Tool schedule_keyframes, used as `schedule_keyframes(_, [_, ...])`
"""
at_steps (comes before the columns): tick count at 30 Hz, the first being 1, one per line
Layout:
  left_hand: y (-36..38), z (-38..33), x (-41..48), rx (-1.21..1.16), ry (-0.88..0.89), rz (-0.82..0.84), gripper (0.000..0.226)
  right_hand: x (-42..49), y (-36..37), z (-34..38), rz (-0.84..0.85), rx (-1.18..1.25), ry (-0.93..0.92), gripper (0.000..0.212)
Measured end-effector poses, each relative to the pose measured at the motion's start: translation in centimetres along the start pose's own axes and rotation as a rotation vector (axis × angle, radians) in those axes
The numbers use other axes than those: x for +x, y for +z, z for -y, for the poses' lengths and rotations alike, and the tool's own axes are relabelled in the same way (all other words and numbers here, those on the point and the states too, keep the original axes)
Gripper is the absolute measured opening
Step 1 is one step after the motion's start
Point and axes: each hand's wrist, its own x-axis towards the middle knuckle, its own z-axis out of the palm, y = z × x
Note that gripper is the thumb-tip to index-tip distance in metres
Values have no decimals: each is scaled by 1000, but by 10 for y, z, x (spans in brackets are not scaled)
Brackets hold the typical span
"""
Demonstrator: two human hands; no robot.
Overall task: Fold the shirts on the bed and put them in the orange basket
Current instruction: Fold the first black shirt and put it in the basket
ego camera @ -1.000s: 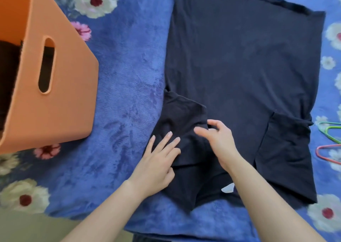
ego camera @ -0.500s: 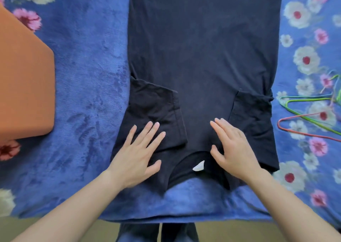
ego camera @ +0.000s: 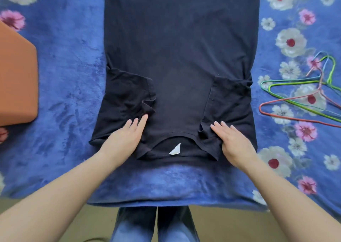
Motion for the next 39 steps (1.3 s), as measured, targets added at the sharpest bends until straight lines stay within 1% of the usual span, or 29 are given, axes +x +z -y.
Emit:
schedule_keyframes(1, [-17, 4, 8, -35, -75, 3, 85, 6, -10, 3, 48, 178, 109, 63])
schedule_keyframes(2, [-33, 9, 15, -104, -140, 41, 81, 11, -21, 2, 77, 287, 177, 57])
schedule_keyframes(3, [-46, 14, 21, -169, -165, 174, 70, 16, -36, 2, 97, 337, 200, 53])
schedule_keyframes(4, [-59, 18, 27, -218, -162, 307, 57, 19, -51, 0, 123, 363, 196, 48])
schedule_keyframes(5, [-70, 21, 32, -229, -120, 399, 45, 20, -65, -4, 166, 373, 186, 43])
schedule_keyframes(6, [-83, 21, 34, -218, -70, 457, 39, 19, -78, -8, 220, 368, 174, 37])
schedule_keyframes(8, [-99, 16, 33, -174, 22, 572, 39, 16, -93, -13, 340, 376, 166, 27])
schedule_keyframes(10, [-106, 5, 28, -179, 88, 733, 39, 4, -99, -11, 469, 342, 160, 25])
schedule_keyframes(12, [-106, -9, 14, -212, 146, 939, 40, -15, -93, -6, 673, 302, 166, 18])
schedule_keyframes(14, [-97, -25, -2, -246, 202, 1164, 45, -35, -85, -2, 877, 285, 224, 5])
schedule_keyframes(15, [-93, -31, -8, -247, 207, 1240, 47, -42, -80, -2, 945, 295, 256, 6])
schedule_keyframes(16, [-93, -33, -11, -251, 189, 1275, 48, -46, -78, -4, 975, 310, 277, 13])
schedule_keyframes(17, [-93, -30, -10, -284, 153, 1267, 48, -45, -78, -7, 965, 319, 298, 18])
schedule_keyframes(18, [-94, -24, -7, -329, 113, 1238, 47, -41, -80, -10, 921, 342, 324, 20])
schedule_keyframes(19, [-96, -15, -2, -379, 74, 1199, 47, -34, -85, -14, 858, 382, 349, 17])
schedule_keyframes(21, [-106, 11, 14, -492, -18, 1068, 45, -13, -101, -21, 760, 484, 380, 9])
schedule_keyframes(23, [-118, 42, 34, -575, -102, 927, 49, 12, -123, -26, 696, 517, 354, 9])
schedule_keyframes(25, [-130, 70, 55, -590, -128, 833, 52, 38, -150, -27, 642, 502, 320, 13])
schedule_keyframes(27, [-146, 92, 75, -573, -132, 790, 54, 64, -178, -27, 598, 500, 318, 21])
schedule_keyframes(29, [-164, 113, 101, -572, -164, 715, 51, 95, -206, -27, 551, 480, 317, 20])
schedule_keyframes(30, [-175, 122, 116, -577, -195, 645, 47, 111, -218, -29, 500, 465, 323, 17])
schedule_keyframes(31, [-185, 130, 129, -580, -238, 550, 43, 124, -229, -30, 434, 458, 330, 15])
schedule_keyframes(33, [-197, 147, 155, -545, -345, 271, 34, 153, -245, -35, 253, 436, 329, 18])
schedule_keyframes(35, [-192, 158, 173, -486, -460, -72, 24, 177, -247, -39, -4, 348, 295, 22])
schedule_keyframes(36, [-183, 160, 177, -495, -512, -209, 25, 186, -242, -39, -149, 294, 287, 29])
schedule_keyframes(37, [-170, 158, 178, -524, -560, -302, 31, 191, -233, -40, -267, 261, 293, 34])
schedule_keyframes(38, [-153, 154, 177, -560, -603, -336, 39, 193, -221, -40, -348, 241, 308, 36])
schedule_keyframes(39, [-136, 147, 172, -585, -637, -332, 47, 192, -207, -41, -376, 222, 325, 37])
